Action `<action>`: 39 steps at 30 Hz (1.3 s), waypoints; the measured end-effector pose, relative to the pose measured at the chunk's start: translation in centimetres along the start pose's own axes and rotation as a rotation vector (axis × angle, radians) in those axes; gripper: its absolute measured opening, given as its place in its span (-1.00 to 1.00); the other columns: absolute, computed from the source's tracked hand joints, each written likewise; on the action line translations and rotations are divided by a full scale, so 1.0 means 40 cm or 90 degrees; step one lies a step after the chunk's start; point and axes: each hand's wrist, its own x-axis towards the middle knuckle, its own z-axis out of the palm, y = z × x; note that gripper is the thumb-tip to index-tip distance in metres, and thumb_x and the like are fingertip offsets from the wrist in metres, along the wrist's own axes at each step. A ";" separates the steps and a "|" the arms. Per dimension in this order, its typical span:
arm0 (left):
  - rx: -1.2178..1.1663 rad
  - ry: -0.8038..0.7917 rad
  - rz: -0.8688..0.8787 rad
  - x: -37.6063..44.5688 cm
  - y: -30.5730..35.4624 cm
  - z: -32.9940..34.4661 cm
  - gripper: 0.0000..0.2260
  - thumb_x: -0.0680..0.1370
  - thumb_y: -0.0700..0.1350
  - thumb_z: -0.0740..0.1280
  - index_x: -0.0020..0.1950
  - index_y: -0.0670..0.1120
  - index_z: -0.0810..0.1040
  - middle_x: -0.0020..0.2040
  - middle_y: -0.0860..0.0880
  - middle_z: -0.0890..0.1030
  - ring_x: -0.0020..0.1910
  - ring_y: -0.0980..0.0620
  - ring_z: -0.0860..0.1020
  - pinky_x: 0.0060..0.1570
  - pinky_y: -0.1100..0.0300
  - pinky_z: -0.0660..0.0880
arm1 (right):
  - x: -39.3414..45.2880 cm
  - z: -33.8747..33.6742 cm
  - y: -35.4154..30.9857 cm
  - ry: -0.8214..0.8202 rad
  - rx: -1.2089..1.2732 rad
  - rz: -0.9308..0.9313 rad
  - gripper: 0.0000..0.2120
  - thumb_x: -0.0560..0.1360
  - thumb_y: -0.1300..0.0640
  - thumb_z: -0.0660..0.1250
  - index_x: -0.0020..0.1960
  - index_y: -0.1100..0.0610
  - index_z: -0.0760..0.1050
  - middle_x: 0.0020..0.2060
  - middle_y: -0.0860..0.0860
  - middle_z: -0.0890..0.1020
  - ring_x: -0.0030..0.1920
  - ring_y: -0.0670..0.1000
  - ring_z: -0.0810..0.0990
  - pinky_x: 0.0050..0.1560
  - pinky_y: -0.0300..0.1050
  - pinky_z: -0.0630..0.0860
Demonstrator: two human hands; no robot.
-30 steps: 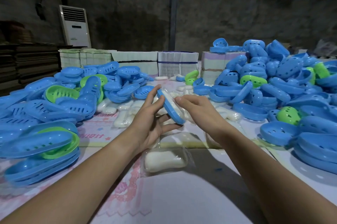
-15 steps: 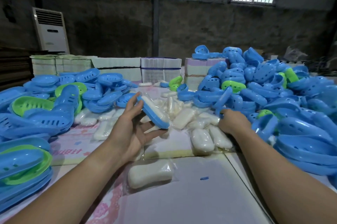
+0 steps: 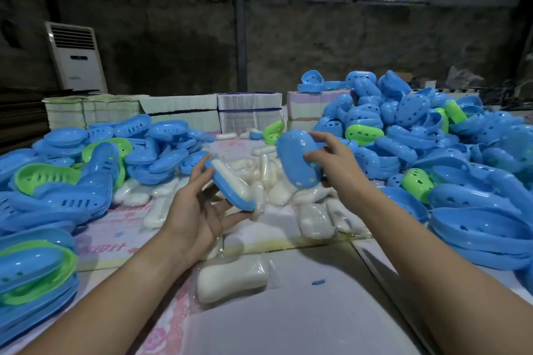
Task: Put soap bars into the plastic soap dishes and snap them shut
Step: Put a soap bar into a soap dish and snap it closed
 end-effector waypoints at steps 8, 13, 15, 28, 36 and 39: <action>0.026 -0.008 0.009 -0.014 -0.019 0.025 -0.59 0.57 -0.06 0.31 0.43 0.12 0.48 0.15 -0.09 0.61 -0.11 -0.18 0.72 -0.30 -0.11 0.65 | -0.101 0.120 -0.022 -0.264 0.174 0.035 -0.60 0.38 -0.12 0.41 0.19 -0.37 0.49 -0.11 -0.07 0.64 -0.36 -0.07 0.55 -0.47 -0.23 0.37; 0.046 -0.032 0.008 -0.018 -0.020 0.029 -0.62 0.64 -0.06 0.26 0.47 0.14 0.42 0.22 -0.05 0.68 -0.01 -0.18 0.72 -0.19 -0.18 0.67 | -0.115 0.134 -0.014 -0.226 0.044 -0.019 -0.39 0.33 -0.24 0.44 0.36 -0.26 0.40 0.11 -0.17 0.56 -0.01 -0.19 0.64 -0.15 -0.33 0.55; 0.050 -0.036 0.003 -0.021 -0.019 0.030 -0.63 0.67 -0.06 0.23 0.48 0.16 0.41 0.26 -0.05 0.66 0.05 -0.20 0.71 -0.12 -0.23 0.66 | -0.120 0.133 -0.017 -0.237 0.009 -0.026 -0.42 0.34 -0.27 0.42 0.33 -0.26 0.43 0.07 -0.14 0.60 -0.03 -0.19 0.65 -0.13 -0.32 0.55; 0.186 -0.078 -0.024 -0.028 -0.024 0.035 -0.60 0.62 0.10 0.25 0.47 0.24 0.42 0.22 -0.02 0.69 0.02 -0.09 0.71 -0.18 -0.02 0.67 | -0.118 0.135 -0.022 -0.206 0.101 -0.019 -0.48 0.38 -0.18 0.49 0.31 -0.17 0.51 -0.03 -0.02 0.67 -0.12 -0.08 0.70 -0.24 -0.27 0.54; 0.255 -0.082 -0.038 -0.023 -0.022 0.030 -0.69 0.67 0.09 0.21 0.41 0.33 0.48 0.22 0.02 0.68 0.02 -0.04 0.71 -0.22 -0.05 0.66 | -0.113 0.124 -0.030 -0.207 0.058 0.006 -0.55 0.42 -0.22 0.39 0.25 -0.09 0.56 -0.07 0.05 0.71 -0.21 -0.03 0.61 -0.31 -0.13 0.46; 0.277 -0.076 -0.045 -0.022 -0.022 0.029 -0.68 0.69 0.06 0.19 0.42 0.33 0.46 0.23 0.04 0.68 0.03 -0.03 0.71 -0.14 -0.13 0.65 | -0.113 0.125 -0.030 -0.206 0.067 0.019 -0.65 0.51 -0.16 0.38 0.23 -0.05 0.57 -0.05 0.09 0.69 -0.28 -0.06 0.58 -0.38 -0.18 0.44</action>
